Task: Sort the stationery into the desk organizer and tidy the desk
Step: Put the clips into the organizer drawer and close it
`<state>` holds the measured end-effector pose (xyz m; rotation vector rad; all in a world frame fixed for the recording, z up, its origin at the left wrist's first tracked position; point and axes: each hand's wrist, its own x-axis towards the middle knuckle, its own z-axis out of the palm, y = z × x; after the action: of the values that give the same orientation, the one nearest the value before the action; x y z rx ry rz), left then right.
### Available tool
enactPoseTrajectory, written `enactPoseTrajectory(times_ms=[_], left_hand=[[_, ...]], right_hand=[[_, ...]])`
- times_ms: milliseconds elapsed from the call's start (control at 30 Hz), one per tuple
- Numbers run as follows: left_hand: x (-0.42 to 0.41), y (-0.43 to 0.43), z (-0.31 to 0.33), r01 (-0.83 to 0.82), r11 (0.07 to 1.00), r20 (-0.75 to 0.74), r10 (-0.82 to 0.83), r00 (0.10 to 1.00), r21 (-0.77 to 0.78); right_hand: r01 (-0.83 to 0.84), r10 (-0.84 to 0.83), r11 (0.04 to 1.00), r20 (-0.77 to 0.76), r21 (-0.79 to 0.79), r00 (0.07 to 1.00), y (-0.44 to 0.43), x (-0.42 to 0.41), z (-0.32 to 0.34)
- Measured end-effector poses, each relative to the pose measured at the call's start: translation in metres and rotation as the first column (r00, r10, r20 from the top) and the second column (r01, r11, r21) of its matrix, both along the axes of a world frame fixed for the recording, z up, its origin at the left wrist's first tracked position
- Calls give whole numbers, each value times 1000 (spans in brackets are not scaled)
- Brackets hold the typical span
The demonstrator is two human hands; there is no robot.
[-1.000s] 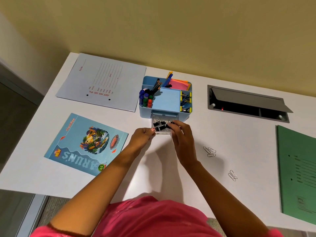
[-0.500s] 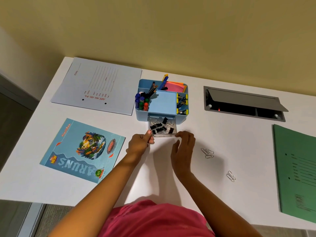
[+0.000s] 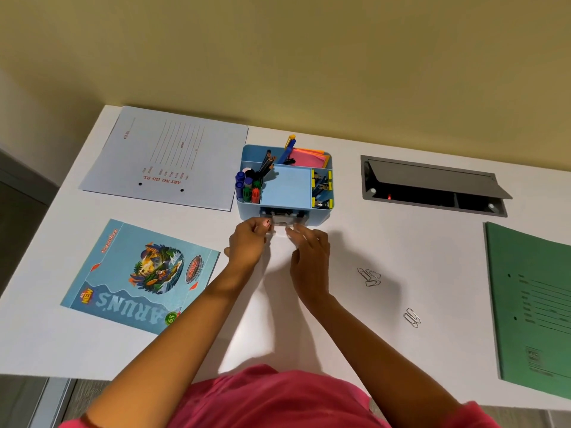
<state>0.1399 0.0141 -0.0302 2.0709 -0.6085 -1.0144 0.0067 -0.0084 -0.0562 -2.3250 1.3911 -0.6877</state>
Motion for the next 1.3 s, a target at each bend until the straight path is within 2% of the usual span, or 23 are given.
enactPoseTrajectory(times_ms=[167,367,600,733,867,967,1067,1233,1300], left_hand=[[0,-10,-3,74,992,0,-74,997,-98],[-8,-1,-14,107,993,32,-106,994,-56],[-7,5,-14,12,1000,62,-11,998,0],[-4,9,-7,-142,990,-59,141,988,-7],[-3,10,-3,-216,976,-141,211,967,-21],[-6,15,2,-199,980,-149,192,970,-31],[-9,21,-1,-162,987,-158,157,975,-18],[-12,31,-12,-151,989,-140,149,979,0],[-12,33,-13,-158,987,-123,157,980,2]], right_hand=[[-35,36,999,-89,5,995,-16,15,1],[-99,94,995,-134,-27,987,-19,16,-3],[-115,96,988,-171,-101,980,-23,22,-6],[-97,82,989,-129,-109,988,-24,22,-4],[-133,122,989,-140,-66,983,-17,16,-2],[-214,207,977,-161,-27,965,-1,1,-3],[-287,280,957,-118,-47,953,15,-18,-9],[-299,295,954,-113,-19,949,23,-29,-6],[-247,250,968,-95,43,964,22,-31,-4]])
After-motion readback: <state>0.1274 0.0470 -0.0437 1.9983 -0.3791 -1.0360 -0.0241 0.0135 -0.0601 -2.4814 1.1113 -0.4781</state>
